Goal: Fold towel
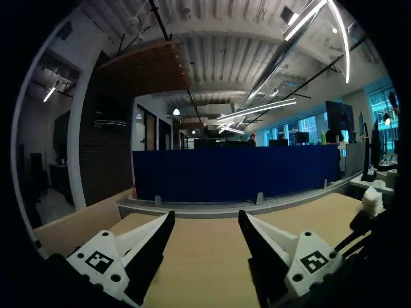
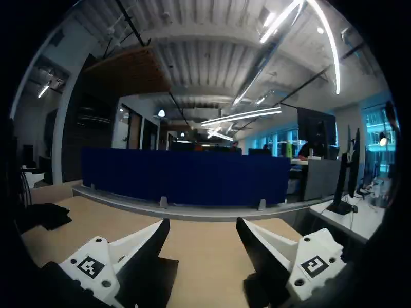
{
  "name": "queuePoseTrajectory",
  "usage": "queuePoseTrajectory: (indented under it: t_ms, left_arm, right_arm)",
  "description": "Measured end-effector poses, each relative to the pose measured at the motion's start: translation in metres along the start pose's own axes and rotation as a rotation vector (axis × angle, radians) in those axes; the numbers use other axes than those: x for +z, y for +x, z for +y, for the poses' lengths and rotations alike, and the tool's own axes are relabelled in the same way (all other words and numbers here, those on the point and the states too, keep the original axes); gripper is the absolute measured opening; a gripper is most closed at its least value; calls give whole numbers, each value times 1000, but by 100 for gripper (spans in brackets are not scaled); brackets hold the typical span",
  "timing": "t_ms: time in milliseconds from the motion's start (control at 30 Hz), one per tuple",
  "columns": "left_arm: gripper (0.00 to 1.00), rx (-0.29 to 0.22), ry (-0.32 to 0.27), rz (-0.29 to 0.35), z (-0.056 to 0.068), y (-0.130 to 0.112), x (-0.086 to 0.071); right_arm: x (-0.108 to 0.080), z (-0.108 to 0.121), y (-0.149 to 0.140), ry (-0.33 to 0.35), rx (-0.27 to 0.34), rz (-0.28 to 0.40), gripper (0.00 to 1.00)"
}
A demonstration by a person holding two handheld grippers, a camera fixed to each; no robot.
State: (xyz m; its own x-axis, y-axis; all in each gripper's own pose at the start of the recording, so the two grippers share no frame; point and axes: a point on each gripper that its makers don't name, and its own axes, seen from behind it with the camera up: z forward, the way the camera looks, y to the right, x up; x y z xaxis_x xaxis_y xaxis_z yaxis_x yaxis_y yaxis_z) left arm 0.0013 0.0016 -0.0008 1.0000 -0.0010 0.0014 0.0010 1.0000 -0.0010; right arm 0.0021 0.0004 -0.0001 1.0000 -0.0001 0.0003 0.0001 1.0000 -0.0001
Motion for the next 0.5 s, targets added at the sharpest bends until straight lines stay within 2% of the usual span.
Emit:
queuePoseTrajectory:
  t_ms: [100, 233, 400, 500]
  left_arm:
    - [91, -5, -9, -10, 10, 8, -5]
    - [91, -2, -51, -40, 23, 10, -5]
    - [91, 21, -168, -112, 54, 3, -6]
    - [91, 47, -252, -156, 72, -2, -7]
  right_arm:
    - [0, 2, 12, 2, -1, -4, 100]
    - [3, 1, 18, 22, -1, -30, 100]
    - [6, -2, 23, 64, -18, -66, 100]
    - [6, -12, 18, 117, -44, -108, 100]
